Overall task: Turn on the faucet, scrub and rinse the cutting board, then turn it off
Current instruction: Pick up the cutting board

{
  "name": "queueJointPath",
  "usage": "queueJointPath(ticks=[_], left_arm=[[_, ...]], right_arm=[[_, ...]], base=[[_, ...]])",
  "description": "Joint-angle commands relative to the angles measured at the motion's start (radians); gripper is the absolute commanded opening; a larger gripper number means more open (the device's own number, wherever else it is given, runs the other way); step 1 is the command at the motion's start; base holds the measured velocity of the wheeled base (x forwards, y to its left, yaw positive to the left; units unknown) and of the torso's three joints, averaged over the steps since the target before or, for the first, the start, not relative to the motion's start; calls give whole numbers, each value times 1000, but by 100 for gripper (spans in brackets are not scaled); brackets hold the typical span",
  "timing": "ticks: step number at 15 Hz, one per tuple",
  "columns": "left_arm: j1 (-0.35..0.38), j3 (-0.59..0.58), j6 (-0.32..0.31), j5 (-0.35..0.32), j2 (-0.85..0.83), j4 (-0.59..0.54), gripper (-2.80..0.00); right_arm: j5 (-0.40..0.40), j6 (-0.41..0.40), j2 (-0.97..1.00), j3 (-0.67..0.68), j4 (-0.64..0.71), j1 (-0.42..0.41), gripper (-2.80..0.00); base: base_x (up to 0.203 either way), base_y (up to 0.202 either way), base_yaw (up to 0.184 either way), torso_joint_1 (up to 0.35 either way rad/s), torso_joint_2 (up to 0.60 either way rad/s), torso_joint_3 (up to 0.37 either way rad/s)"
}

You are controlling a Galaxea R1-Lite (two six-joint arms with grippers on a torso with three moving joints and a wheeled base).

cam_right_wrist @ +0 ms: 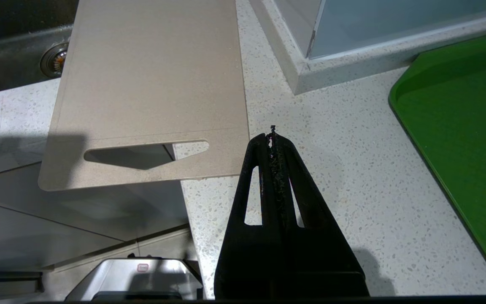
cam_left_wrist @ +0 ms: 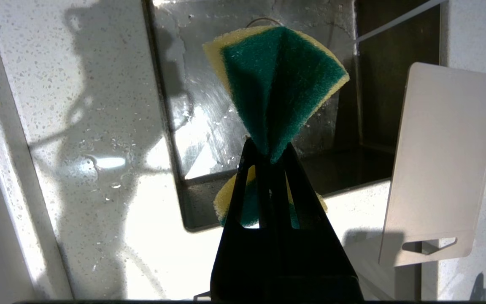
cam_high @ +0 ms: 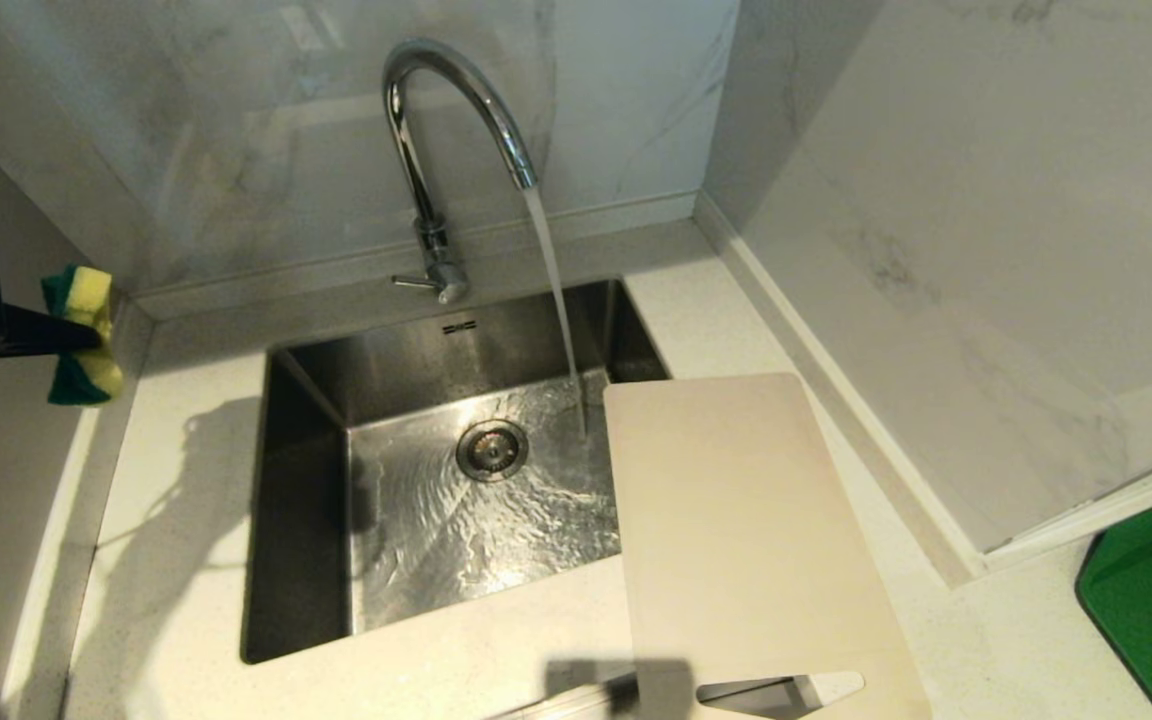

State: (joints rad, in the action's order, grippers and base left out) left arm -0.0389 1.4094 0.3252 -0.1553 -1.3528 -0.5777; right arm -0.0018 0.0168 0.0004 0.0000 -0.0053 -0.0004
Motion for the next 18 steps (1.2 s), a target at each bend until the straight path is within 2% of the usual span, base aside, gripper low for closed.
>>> queueJointPath(ticks=[1,4,7,14,18], left_arm=[[1,0,2,-1,1,-1,-280],[1,-24,2,1,20,-5,-280],[2,-93,-5,6,120,-19,-280],[50,-414,-76,13,513,-24,-280],[54,-594,-112,48,734,-22,-280]], right_arm=[[0,0,0,0,-1,0,-280],[0,0,0,0,-1,0,-280],[0,0,0,0,-1,-1,-280],[0,0,0,0,-1,0,-280],[0,0,0,0,-1,0,-280]], base=[[0,0,0,0,0,0],[0,0,0,0,0,0],[0,0,0,0,0,0],[0,0,0,0,0,0],[0,0,0,0,0,0]])
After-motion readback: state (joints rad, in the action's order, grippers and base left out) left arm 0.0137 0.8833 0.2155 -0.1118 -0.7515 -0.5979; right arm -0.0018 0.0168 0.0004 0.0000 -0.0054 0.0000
